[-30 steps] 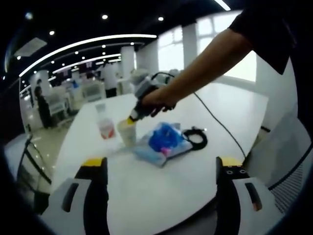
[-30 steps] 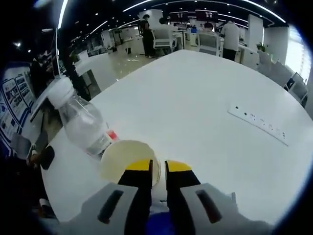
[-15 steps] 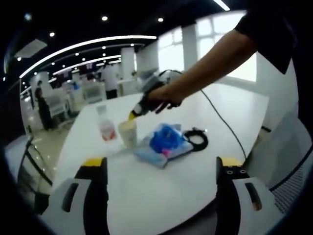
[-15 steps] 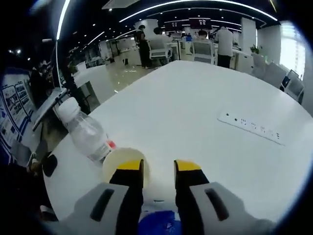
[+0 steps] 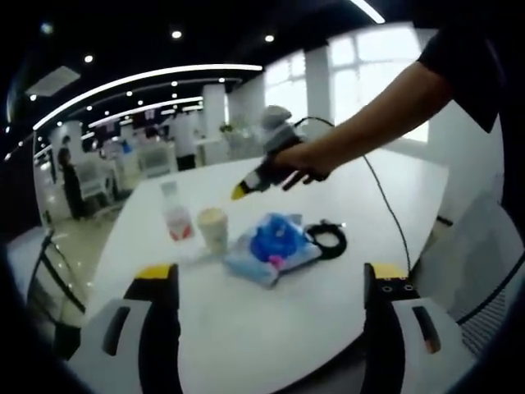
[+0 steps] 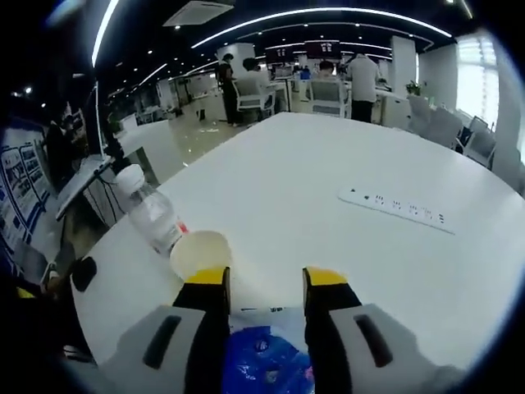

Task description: Arrange the tabletop items into an orderly group along one side of the table until the central work area is clear of visible clutter.

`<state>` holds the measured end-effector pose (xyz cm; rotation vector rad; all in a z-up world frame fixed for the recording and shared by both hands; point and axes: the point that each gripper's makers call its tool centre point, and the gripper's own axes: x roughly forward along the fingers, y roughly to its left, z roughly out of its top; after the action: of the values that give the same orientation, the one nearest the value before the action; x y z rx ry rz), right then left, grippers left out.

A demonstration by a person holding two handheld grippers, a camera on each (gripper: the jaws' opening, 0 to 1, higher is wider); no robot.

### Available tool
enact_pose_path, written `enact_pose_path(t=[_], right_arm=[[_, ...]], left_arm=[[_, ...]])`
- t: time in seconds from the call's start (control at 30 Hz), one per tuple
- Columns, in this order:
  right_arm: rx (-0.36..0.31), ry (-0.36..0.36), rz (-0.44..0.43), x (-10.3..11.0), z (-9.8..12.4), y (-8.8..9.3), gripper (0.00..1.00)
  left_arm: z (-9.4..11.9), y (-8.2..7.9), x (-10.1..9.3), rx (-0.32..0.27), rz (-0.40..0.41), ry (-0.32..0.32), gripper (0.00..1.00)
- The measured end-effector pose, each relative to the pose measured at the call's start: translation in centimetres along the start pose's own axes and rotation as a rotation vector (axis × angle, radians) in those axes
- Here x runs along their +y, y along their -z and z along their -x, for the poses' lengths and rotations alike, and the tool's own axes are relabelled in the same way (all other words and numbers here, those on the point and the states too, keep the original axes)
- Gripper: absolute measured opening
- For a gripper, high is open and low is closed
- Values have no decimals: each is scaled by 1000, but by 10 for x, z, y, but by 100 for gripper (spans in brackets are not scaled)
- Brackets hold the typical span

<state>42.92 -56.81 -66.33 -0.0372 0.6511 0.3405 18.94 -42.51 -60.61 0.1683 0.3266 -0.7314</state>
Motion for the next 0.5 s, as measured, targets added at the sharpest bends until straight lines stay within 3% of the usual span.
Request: enact_pose_path(t=[0.5], right_arm=[[-4, 32, 7, -15, 44, 30, 44]], left_arm=[[0, -4, -5, -19, 0, 25, 93]])
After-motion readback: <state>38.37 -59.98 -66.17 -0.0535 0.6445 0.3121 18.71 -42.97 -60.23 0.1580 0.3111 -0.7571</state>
